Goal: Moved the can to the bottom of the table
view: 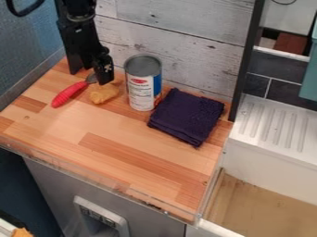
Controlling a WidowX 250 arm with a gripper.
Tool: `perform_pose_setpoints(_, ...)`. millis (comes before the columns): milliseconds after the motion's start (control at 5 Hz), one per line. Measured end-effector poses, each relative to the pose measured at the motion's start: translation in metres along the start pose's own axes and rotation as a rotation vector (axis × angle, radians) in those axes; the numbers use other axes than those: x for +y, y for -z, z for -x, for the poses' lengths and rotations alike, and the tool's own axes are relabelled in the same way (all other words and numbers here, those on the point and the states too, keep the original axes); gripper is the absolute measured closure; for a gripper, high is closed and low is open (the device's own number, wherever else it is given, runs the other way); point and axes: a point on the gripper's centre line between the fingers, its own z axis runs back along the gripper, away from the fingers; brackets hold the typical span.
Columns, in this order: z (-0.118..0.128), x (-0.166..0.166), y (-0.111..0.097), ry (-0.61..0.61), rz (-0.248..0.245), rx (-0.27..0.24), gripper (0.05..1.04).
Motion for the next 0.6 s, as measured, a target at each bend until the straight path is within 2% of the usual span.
perform_pose_setpoints(200, 0.012, 0.013, -0.020, 0.048, 0.024, 0.060, 0.083)
perform_pose_setpoints(400, 0.033, 0.032, -0.021, 0.126, -0.001, 0.097, 0.083)
perform_pose_setpoints(600, 0.052, 0.049, -0.024, 0.208, -0.004, 0.133, 0.083)
